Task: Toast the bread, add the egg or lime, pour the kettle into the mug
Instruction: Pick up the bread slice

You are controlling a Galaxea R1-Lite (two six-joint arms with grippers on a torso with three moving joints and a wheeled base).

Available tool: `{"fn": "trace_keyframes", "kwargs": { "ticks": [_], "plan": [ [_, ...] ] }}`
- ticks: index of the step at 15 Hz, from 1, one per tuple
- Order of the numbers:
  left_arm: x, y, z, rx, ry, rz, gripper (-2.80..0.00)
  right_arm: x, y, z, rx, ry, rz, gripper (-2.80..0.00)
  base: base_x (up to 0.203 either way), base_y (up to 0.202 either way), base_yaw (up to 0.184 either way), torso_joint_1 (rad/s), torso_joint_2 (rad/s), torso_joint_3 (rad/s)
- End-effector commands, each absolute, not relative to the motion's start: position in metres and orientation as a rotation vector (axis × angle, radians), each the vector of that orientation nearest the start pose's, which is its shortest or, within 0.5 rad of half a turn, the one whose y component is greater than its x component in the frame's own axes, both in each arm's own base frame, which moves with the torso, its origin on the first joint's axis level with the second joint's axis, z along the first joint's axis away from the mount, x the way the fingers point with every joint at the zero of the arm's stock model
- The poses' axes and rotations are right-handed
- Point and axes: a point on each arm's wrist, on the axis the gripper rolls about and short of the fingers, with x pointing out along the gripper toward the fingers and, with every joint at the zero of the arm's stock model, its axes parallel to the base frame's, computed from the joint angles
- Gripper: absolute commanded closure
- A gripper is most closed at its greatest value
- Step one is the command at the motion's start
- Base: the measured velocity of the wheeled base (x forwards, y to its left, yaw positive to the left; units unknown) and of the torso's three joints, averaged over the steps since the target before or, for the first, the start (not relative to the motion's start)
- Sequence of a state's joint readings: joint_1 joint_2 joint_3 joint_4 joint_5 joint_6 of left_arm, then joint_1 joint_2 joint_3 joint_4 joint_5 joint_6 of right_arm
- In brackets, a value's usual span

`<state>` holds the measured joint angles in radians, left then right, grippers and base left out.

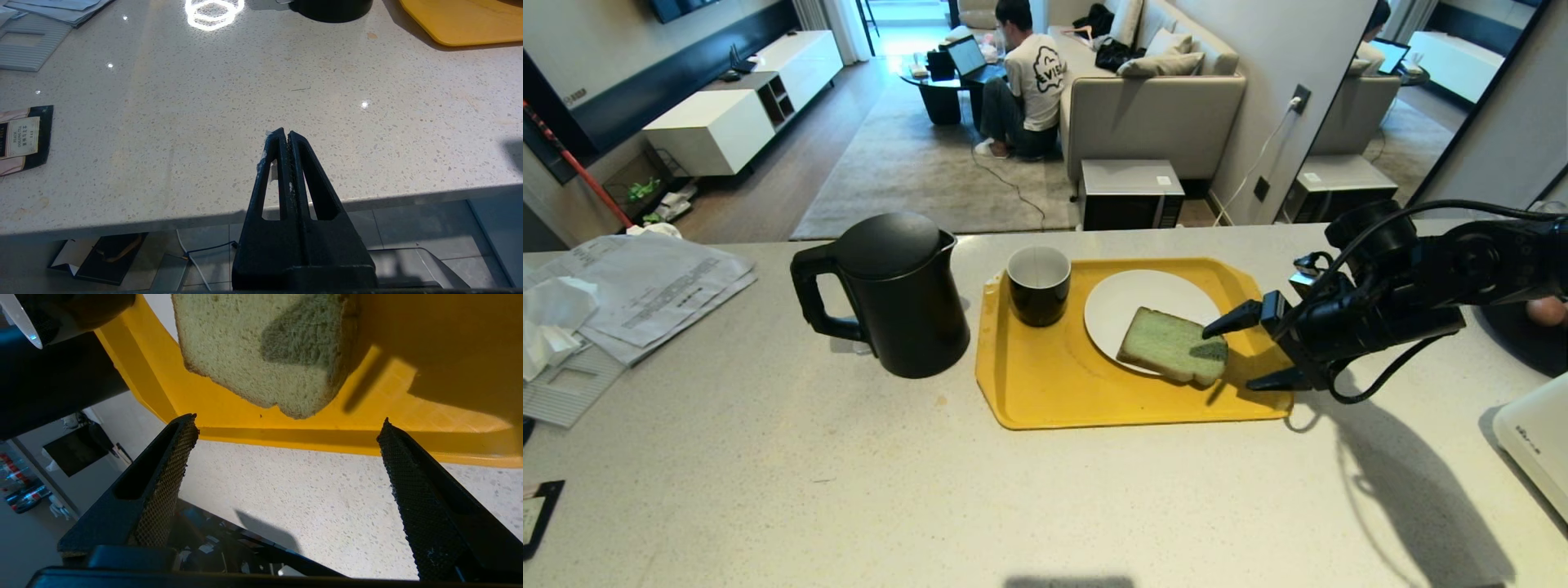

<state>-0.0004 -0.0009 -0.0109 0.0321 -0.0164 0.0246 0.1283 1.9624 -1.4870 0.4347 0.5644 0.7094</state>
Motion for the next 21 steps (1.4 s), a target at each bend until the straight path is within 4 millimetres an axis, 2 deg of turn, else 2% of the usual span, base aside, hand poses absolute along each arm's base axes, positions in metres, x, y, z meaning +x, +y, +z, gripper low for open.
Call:
{"fn": "trace_keyframes", "kwargs": {
  "ticks": [1,8,21],
  "plan": [
    [-0.024,0.0,0.075,0.024,0.021,-0.017,0.0,0.369,0.06,0.179,0.845,1.125,0.299,-2.8,0.0,0.0,0.0,0.0,0.0,0.0],
    [-0.024,0.0,0.075,0.024,0.021,-0.017,0.0,0.382,0.062,0.17,0.853,1.14,0.311,-2.8,0.0,0.0,0.0,0.0,0.0,0.0],
    [-0.024,0.0,0.075,0.024,0.021,-0.017,0.0,0.395,0.065,0.169,0.885,1.145,0.392,-2.8,0.0,0.0,0.0,0.0,0.0,0.0]
  ]
}}
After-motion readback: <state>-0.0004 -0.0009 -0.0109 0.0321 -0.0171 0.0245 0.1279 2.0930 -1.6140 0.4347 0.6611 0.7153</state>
